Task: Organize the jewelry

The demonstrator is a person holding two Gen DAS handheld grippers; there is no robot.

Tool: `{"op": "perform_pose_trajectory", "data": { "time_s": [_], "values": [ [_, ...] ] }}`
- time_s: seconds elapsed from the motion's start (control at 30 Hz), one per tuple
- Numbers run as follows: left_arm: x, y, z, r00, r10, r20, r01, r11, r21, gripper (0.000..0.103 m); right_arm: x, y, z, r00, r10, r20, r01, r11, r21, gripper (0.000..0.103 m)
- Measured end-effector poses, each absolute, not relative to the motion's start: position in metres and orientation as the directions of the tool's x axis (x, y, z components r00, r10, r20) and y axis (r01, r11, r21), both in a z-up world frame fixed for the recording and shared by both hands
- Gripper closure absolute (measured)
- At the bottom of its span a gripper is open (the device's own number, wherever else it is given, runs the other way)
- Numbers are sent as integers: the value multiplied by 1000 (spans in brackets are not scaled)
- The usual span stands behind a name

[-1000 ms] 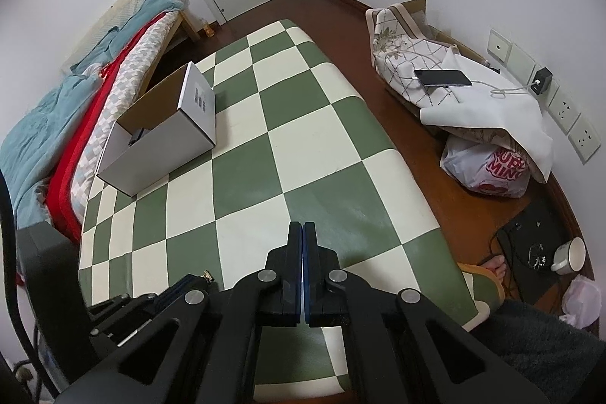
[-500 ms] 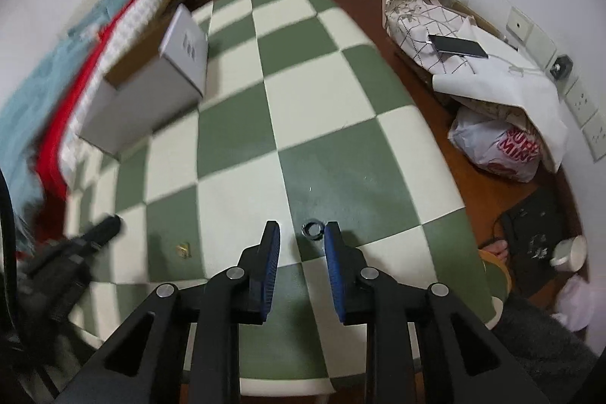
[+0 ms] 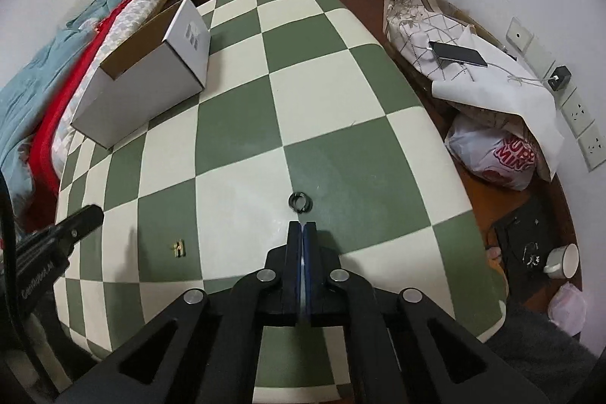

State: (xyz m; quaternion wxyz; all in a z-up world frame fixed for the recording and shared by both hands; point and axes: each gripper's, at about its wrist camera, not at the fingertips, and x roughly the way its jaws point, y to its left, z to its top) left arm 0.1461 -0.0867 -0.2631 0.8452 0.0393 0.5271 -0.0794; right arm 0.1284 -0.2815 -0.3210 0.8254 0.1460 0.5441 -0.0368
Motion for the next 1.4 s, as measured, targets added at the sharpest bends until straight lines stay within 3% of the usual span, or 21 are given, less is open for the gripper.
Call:
{"op": "perform_pose_trajectory", "data": {
  "time_s": [0.03,0.07,0.17,0.23,0.33,0.6,0.73,0.87,0.93,1.0,1.4],
  "values": [
    [146,-86,-263,433,-91,-897,176,984,-15,101,131,-279,-322,413,104,-905,207,957,204,63],
    [147,-86,-263,434,-88,-897,173,985,-13,101,133,-277,-322,421,104,-901,198,959,203,58],
    [147,-84,-262,437,-80,-896,169,986,-6,101,144,-267,-322,421,57,-905,169,976,140,58],
    [147,-84,-261,443,-71,-894,168,986,5,101,148,-264,-322,425,29,-905,172,979,112,62],
    [147,-83,-260,448,-68,-892,173,985,12,101,149,-259,-323,431,-17,-902,164,985,59,90],
    [149,-80,-257,453,-74,-888,169,986,5,101,141,-264,-321,455,7,-890,182,978,101,90],
    [150,-81,-260,422,-142,-896,180,981,-70,101,131,-269,-312,476,48,-878,195,968,158,90],
    [144,-95,-266,390,-180,-903,191,975,-112,89,124,-271,-304,491,57,-869,194,965,173,90],
    [140,-106,-269,387,-189,-903,220,969,-109,73,121,-274,-301,496,58,-867,199,963,179,90],
    [137,-117,-272,386,-190,-903,244,965,-98,46,118,-279,-299,500,57,-864,211,960,185,90],
    [130,-150,-297,345,-162,-925,319,947,-47,50,114,-300,-290,513,29,-858,258,948,187,90]
  ]
}}
